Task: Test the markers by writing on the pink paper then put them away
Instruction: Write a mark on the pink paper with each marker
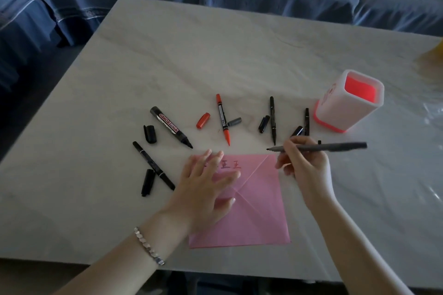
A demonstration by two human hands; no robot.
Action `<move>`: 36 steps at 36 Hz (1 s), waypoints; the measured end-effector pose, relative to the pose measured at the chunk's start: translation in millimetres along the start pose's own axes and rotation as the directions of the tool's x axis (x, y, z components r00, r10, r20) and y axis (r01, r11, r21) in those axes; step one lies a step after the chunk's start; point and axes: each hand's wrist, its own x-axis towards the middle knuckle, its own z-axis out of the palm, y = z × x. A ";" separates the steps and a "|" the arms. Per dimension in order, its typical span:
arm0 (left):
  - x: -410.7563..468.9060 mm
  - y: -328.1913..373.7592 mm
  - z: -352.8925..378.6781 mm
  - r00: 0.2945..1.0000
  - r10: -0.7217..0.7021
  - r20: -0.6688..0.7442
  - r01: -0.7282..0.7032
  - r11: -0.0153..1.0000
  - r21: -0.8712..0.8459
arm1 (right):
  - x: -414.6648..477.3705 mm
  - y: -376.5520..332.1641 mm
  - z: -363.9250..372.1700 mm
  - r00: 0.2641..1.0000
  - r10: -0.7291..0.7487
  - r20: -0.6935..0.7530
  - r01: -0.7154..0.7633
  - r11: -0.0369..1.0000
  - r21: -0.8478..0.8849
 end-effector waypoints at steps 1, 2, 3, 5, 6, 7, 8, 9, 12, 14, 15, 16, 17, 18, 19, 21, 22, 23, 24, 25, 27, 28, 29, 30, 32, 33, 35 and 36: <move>-0.3 0.8 -0.4 1.000 -0.010 0.002 0.010 1.000 -0.014 | -0.8 3.1 1.2 1.000 0.002 0.020 -0.003 0.999 0.034; -0.4 2.6 -0.6 1.000 -0.016 -0.024 0.015 1.000 -0.023 | -0.9 7.0 3.0 0.999 0.003 0.041 -0.006 0.998 0.058; 0.1 5.1 -0.5 0.999 -0.021 -0.042 0.020 0.999 -0.026 | -0.8 10.6 5.9 0.998 0.005 0.059 -0.010 0.997 0.076; 2.4 9.9 -0.7 0.999 -0.041 -0.026 0.040 0.999 -0.017 | -1.3 18.0 13.5 0.997 -0.001 0.083 -0.006 0.997 0.078; 4.1 11.7 0.3 0.999 -0.044 -0.021 0.044 0.999 -0.010 | -1.6 21.6 18.0 0.997 -0.012 0.081 0.008 0.998 0.056; 5.4 13.1 1.5 0.998 -0.048 -0.031 0.048 0.999 -0.016 | -2.5 24.9 22.4 0.997 -0.027 0.069 0.025 0.999 0.030; 6.8 13.8 3.6 0.997 -0.047 -0.067 0.045 0.999 -0.021 | -3.2 28.5 26.3 0.998 -0.042 0.045 0.041 0.999 0.010; 8.1 13.3 6.9 0.993 -0.050 -0.106 0.048 0.999 -0.024 | -3.7 31.4 29.8 0.999 -0.049 0.011 0.049 0.999 0.000; 9.0 14.8 10.5 0.991 -0.063 -0.114 0.059 0.998 -0.034 | -3.3 38.3 35.6 0.992 -0.053 -0.110 0.048 0.998 -0.045; 8.6 15.6 13.0 0.990 -0.062 -0.123 0.056 0.997 -0.053 | -2.7 41.1 37.2 0.985 -0.059 -0.164 0.046 0.996 -0.080; 8.6 15.6 14.4 0.990 -0.064 -0.127 0.056 0.996 -0.068 | -2.6 41.9 38.1 0.981 -0.068 -0.183 0.051 0.994 -0.096; 8.3 15.8 15.6 0.989 -0.070 -0.133 0.059 0.995 -0.084 | -2.6 42.9 38.8 0.977 -0.080 -0.198 0.058 0.992 -0.113; 8.3 15.8 17.0 0.987 -0.073 -0.144 0.059 0.994 -0.094 | -2.9 43.2 39.6 0.973 -0.093 -0.210 0.067 0.990 -0.127; 8.5 15.9 17.8 0.985 -0.071 -0.155 0.056 0.994 -0.098 | -3.1 43.8 40.3 0.970 -0.104 -0.219 0.074 0.987 -0.140; 8.5 16.1 18.3 0.984 -0.068 -0.167 0.052 0.994 -0.101 | -3.4 43.8 41.0 0.968 -0.112 -0.226 0.079 0.986 -0.148; 8.4 16.3 18.3 0.983 -0.067 -0.168 0.053 0.994 -0.092 | -3.1 43.9 41.5 0.962 -0.120 -0.246 0.083 0.984 -0.156; 8.4 16.4 18.2 0.984 -0.069 -0.164 0.055 0.995 -0.088 | -2.9 43.7 41.4 0.958 -0.122 -0.258 0.084 0.984 -0.154; 8.1 16.4 18.0 0.984 -0.071 -0.161 0.057 0.995 -0.087 | -2.5 43.4 41.2 0.956 -0.122 -0.268 0.084 0.985 -0.148; 7.9 16.4 17.6 0.984 -0.070 -0.163 0.056 0.994 -0.089 | -1.9 43.3 40.9 0.953 -0.124 -0.276 0.087 0.986 -0.144; 7.9 16.5 17.0 0.984 -0.068 -0.166 0.053 0.995 -0.089 | -1.3 43.3 40.7 0.951 -0.128 -0.281 0.090 0.985 -0.147; 7.6 16.1 16.5 0.985 -0.071 -0.160 0.056 0.994 -0.096 | -0.3 43.8 40.5 0.947 -0.134 -0.292 0.090 0.983 -0.158; 7.5 16.1 16.3 0.985 -0.070 -0.156 0.055 0.994 -0.095 | 0.1 44.5 40.7 0.944 -0.133 -0.302 0.085 0.983 -0.165; 7.4 16.2 15.9 0.986 -0.068 -0.152 0.055 0.994 -0.089 | 0.4 45.3 40.8 0.941 -0.135 -0.311 0.083 0.981 -0.175; 7.3 16.2 15.8 0.987 -0.067 -0.148 0.055 0.995 -0.083 | 0.8 47.1 40.9 0.938 -0.139 -0.318 0.082 0.979 -0.189; 7.3 15.9 16.0 0.988 -0.065 -0.141 0.054 0.995 -0.080 | 1.0 50.4 40.8 0.934 -0.152 -0.322 0.085 0.974 -0.211; 7.4 15.6 16.1 0.989 -0.065 -0.137 0.054 0.995 -0.080 | 1.2 52.2 40.5 0.933 -0.161 -0.322 0.093 0.972 -0.216; 7.6 15.3 16.5 0.988 -0.067 -0.138 0.056 0.995 -0.081 | 1.4 55.2 39.8 0.929 -0.188 -0.320 0.114 0.965 -0.237; 7.7 15.2 16.5 0.988 -0.067 -0.140 0.056 0.995 -0.083 | 1.5 56.0 39.7 0.927 -0.204 -0.316 0.125 0.959 -0.256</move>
